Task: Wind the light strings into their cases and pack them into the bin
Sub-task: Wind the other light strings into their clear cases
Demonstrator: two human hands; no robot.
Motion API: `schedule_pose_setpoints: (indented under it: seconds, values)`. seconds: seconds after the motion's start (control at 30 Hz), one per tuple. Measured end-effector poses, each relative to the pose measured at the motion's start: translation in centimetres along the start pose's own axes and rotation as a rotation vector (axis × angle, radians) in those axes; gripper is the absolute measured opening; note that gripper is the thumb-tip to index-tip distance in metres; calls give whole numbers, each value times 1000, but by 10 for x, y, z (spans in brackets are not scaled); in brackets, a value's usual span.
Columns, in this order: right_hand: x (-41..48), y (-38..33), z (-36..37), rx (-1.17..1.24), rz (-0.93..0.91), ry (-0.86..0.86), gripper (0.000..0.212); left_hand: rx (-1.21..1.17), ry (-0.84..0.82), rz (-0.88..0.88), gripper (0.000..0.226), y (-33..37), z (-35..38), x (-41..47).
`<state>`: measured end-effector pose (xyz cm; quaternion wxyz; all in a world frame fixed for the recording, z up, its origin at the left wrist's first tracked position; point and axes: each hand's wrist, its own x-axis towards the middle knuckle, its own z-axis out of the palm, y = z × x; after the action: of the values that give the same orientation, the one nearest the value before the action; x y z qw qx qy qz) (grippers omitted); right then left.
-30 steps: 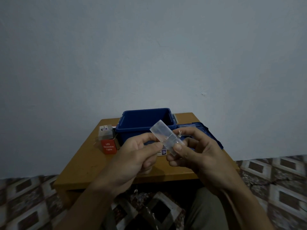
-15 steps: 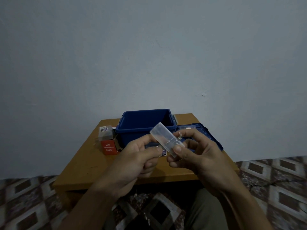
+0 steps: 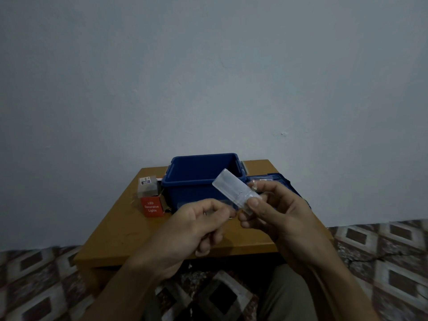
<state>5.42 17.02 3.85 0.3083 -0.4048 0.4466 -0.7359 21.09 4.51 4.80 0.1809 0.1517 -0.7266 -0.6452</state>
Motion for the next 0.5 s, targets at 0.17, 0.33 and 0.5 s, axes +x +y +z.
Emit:
schedule_pose_setpoints:
  seconds: [0.17,0.33,0.5]
  values:
    - [0,-4,-4,110,21,3,43,66,6,-14,26,-10,-4,1]
    - [-2,-6,-5,130,45,-102,37,9,33,-101,20,-11,-8,7]
    - [-4,-8,-5,77,92,-157,24,110,61,-80,22,1,-17,12]
